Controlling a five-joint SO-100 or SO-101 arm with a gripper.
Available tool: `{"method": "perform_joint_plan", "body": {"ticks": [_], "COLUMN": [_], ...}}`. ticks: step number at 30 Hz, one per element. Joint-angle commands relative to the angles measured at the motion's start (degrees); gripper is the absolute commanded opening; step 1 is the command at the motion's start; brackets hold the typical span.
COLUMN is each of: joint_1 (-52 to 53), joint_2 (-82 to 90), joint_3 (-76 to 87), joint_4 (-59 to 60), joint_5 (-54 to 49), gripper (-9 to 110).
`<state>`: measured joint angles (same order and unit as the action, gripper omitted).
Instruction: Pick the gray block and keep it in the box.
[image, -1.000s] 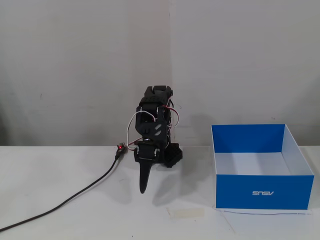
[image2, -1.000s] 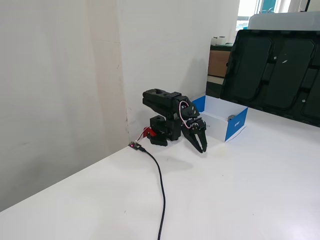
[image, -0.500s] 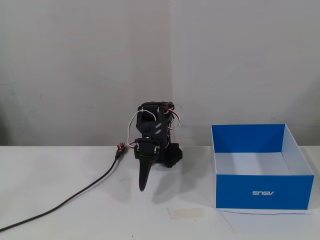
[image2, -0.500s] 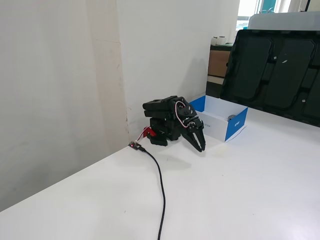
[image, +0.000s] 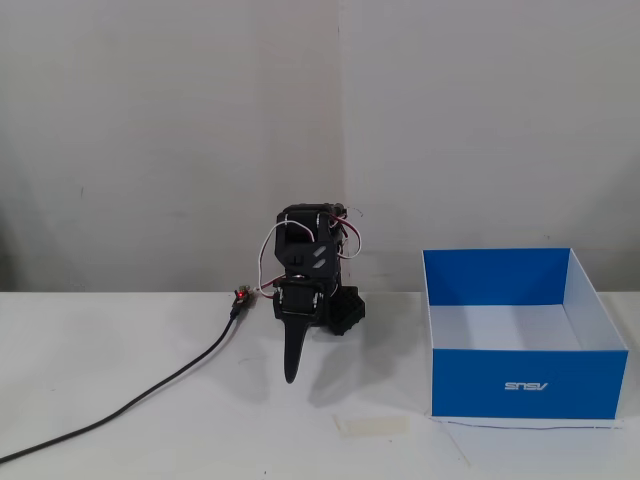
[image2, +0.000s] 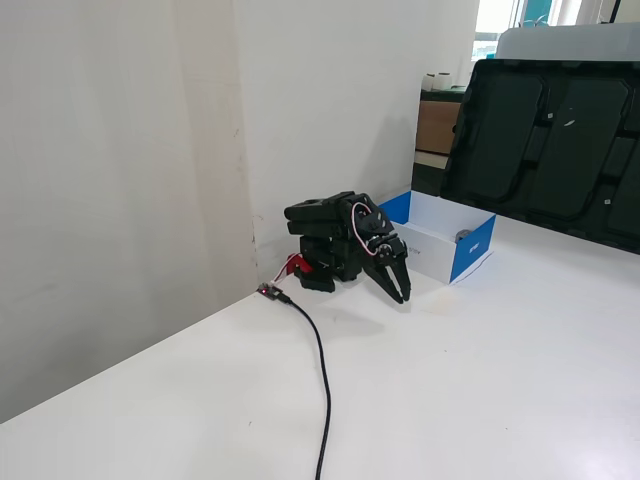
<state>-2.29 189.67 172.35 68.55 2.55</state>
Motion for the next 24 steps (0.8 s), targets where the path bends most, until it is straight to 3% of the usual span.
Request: {"method": "perform_joint_plan", "body": {"ticks": [1,24], "joint_1": [0.4,0.5], "joint_2": [6.7,6.8], "joint_3": [0.5,0.5], "joint_4": [0.1,0.1], "joint_5": [0.6,0.8], "gripper": [0,0]}}
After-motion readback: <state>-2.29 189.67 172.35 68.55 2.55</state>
